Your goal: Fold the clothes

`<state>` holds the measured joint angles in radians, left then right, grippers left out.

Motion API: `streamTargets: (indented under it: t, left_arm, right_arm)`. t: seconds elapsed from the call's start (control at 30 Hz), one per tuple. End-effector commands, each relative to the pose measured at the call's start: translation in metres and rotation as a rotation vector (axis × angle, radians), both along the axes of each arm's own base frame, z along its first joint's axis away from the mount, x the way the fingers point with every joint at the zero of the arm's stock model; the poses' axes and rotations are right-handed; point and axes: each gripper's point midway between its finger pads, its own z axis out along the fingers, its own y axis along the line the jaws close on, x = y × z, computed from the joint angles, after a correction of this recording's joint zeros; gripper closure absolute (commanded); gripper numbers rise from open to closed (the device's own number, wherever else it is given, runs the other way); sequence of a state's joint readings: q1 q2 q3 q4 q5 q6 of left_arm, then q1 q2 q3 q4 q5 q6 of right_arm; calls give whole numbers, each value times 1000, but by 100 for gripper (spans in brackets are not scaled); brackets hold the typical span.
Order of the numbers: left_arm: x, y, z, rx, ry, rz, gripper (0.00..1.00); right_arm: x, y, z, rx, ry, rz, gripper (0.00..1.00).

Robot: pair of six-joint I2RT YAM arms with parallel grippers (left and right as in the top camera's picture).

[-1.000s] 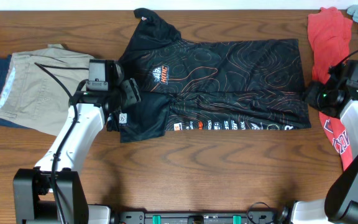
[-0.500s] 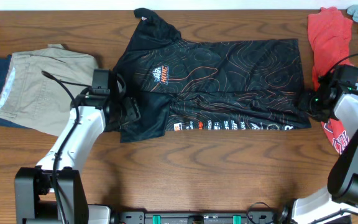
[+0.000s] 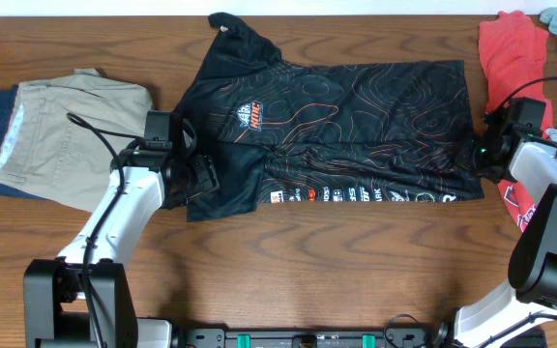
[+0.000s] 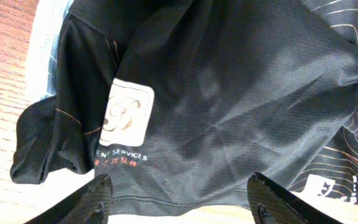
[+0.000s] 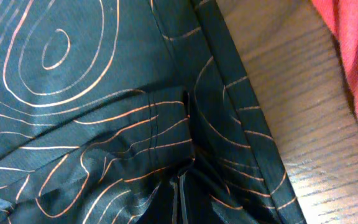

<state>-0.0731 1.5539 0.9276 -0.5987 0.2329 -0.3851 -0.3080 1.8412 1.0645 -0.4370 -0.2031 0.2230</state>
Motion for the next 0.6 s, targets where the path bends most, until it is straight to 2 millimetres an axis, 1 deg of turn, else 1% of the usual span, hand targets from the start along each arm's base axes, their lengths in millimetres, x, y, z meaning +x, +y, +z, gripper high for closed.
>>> streamTargets:
  t: [0.0, 0.07, 0.17, 0.3, 0.4, 0.5, 0.57]
  left_arm:
    - [-1, 3, -1, 11, 4, -2, 29]
    - [-1, 3, -1, 11, 4, -2, 29]
    - [-1, 3, -1, 11, 4, -2, 29]
    - [-1, 3, -1, 11, 4, -2, 29]
    - [-1, 3, -1, 11, 3, -2, 29]
    - [0, 3, -1, 11, 1, -2, 29]
    - [0, 3, -1, 10, 0, -2, 29]
  right_arm:
    - [8, 1, 3, -4, -30, 12, 99]
    - [15, -2, 8, -13, -59, 9, 99]
    - [29, -11, 21, -27, -117, -21, 99]
    - [38, -32, 35, -51, -160, -110, 99]
    - [35, -43, 35, -77, -151, -140, 99]
    - [25, -58, 30, -143, -103, -182, 99]
    - [24, -59, 30, -150, -100, -184, 99]
